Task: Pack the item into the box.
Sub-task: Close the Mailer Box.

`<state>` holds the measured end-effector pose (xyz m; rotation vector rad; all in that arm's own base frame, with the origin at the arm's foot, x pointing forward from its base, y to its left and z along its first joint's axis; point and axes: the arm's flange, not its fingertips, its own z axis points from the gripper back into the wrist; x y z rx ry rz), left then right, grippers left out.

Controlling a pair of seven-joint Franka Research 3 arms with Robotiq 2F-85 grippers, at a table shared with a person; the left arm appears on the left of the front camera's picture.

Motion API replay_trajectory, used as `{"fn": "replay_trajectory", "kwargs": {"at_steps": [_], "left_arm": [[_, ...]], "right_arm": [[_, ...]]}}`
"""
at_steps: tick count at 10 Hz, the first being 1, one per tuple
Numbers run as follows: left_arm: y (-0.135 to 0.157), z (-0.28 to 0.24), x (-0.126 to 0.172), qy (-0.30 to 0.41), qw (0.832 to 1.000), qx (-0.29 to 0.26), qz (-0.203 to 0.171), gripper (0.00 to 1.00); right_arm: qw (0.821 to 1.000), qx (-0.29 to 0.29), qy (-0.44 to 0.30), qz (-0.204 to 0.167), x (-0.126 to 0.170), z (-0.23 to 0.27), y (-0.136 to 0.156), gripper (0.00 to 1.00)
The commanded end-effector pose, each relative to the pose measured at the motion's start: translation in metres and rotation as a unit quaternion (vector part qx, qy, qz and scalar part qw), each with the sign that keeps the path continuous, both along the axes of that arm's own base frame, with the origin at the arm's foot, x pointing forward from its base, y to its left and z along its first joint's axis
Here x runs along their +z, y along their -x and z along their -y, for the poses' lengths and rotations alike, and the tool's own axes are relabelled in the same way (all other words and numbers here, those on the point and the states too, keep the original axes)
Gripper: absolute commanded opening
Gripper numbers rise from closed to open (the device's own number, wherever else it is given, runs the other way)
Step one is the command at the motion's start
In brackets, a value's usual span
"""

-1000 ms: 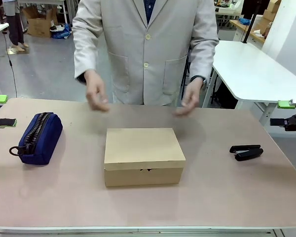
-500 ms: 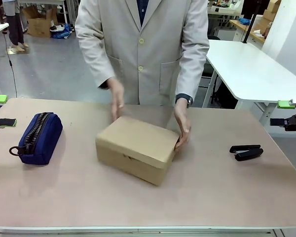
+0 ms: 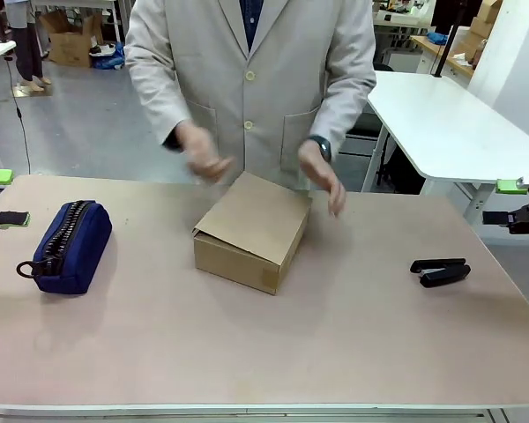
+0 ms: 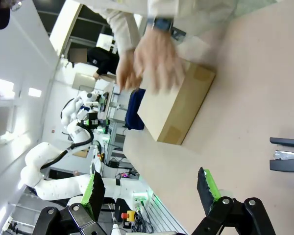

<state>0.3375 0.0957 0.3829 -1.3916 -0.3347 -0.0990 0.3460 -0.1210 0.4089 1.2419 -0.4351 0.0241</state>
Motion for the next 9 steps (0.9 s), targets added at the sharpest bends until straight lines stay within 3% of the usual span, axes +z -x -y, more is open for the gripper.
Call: {"fn": "replay_trajectory", "kwargs": {"at_steps": [1,9], "left_arm": [[0.0008,0.0003,0.0031,-0.005,1.0,0.002,0.004,1.0],[0.0008,0.0003,0.0031,-0.005,1.0,0.002,0.004,1.0]], "right_arm": [[1.0,0.003,0.0,0.001,0.0015,0.0001,0.0011,1.0],[1.0,0.003,0.0,0.001,0.0015,0.0001,0.0011,1.0]]}}
